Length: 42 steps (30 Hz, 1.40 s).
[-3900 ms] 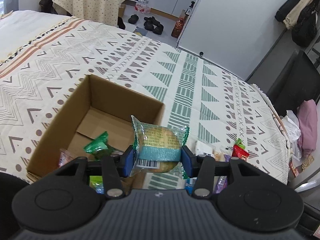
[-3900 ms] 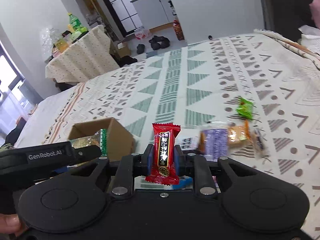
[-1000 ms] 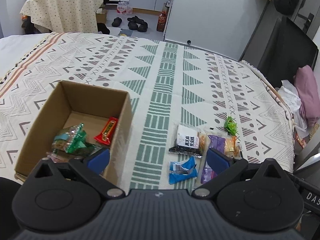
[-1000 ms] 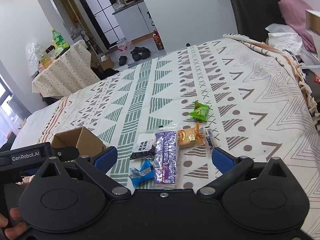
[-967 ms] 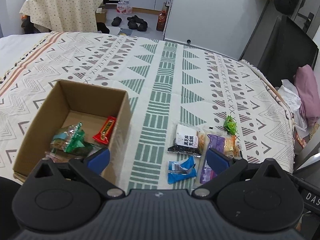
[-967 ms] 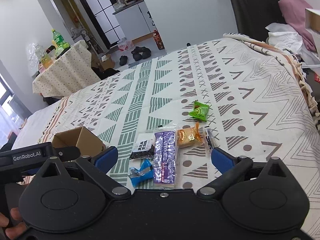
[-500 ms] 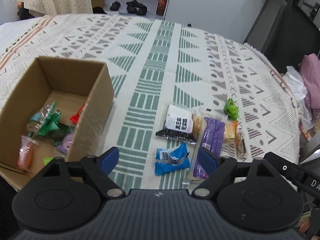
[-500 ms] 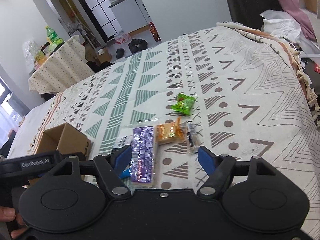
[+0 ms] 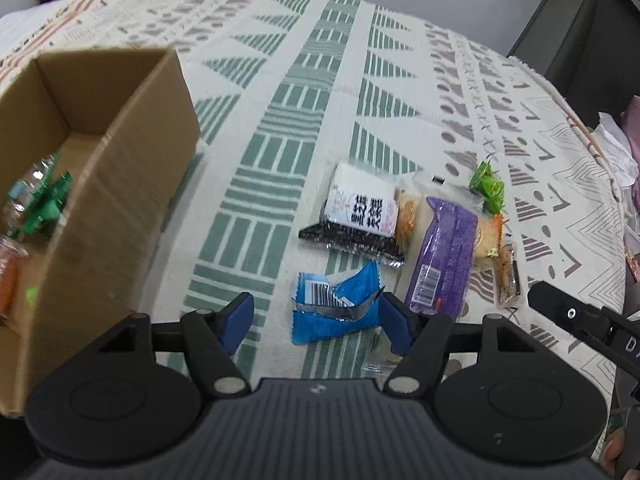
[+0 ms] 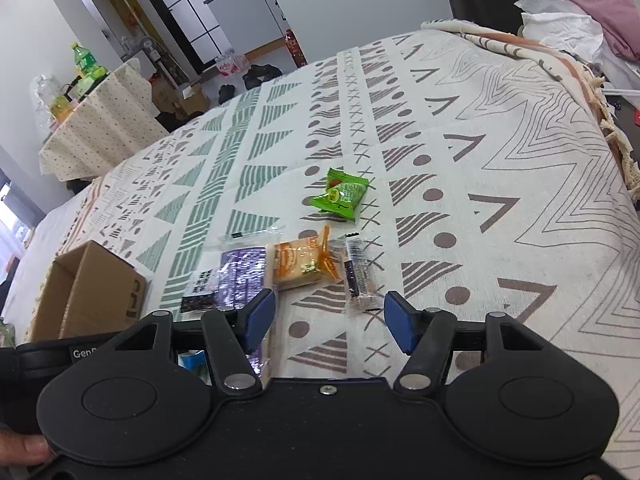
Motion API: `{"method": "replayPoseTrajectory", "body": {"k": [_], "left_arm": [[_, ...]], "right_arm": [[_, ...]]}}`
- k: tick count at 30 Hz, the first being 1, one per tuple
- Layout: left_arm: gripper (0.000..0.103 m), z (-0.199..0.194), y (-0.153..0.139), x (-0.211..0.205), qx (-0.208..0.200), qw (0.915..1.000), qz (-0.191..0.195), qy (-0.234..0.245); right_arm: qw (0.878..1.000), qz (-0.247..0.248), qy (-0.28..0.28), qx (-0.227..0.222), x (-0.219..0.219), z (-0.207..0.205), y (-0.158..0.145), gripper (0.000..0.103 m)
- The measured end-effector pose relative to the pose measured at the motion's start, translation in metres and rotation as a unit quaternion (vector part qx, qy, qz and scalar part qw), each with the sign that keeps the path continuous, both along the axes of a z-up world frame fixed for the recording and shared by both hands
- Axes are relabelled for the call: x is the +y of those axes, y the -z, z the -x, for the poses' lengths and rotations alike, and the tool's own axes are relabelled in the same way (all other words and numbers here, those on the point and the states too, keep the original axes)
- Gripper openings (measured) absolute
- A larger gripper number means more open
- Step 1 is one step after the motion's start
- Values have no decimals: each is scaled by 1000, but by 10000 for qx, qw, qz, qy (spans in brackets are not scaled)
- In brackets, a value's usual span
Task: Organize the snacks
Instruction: 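Grasp the blue snack with the left gripper while the right gripper grasps the clear stick pack, then carry the blue snack and clear stick pack into the box and open both grippers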
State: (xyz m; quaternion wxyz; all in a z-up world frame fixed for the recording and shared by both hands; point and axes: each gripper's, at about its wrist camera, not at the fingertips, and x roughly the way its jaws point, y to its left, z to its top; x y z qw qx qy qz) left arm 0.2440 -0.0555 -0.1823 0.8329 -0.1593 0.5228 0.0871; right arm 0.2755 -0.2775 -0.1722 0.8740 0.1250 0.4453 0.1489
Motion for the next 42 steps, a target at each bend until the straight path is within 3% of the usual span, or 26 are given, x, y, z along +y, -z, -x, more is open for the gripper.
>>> {"method": "replayPoseTrajectory", "body": {"k": [6, 8, 10, 11, 16, 19, 24, 42], "left_arm": [[55, -6, 15, 1, 79, 9998, 82, -177], [40, -8, 14, 1, 69, 9996, 163, -214], [38, -9, 12, 2, 90, 9995, 196, -252], [30, -9, 11, 2, 90, 9994, 200, -257], [29, -6, 8, 8, 67, 9993, 148, -342], [29, -4, 7, 13, 64, 9991, 121, -400], [29, 0, -3, 18, -19, 9989, 71, -464], [29, 20, -48, 26, -448, 9976, -20, -523]], "right_arm": [[9999, 109, -23, 57, 4, -13, 12, 61], [9998, 169, -57, 59, 7, -17, 14, 61], [9998, 189, -74, 58, 9, -22, 16, 61], [9998, 186, -87, 69, 9, -24, 18, 61], [9993, 329, -164, 104, 13, -30, 26, 60], [9991, 343, -179, 164, 15, -32, 30, 53], [9986, 381, -207, 292, 14, -30, 33, 21], [9998, 182, 7, 76, 5, -4, 8, 17]]}}
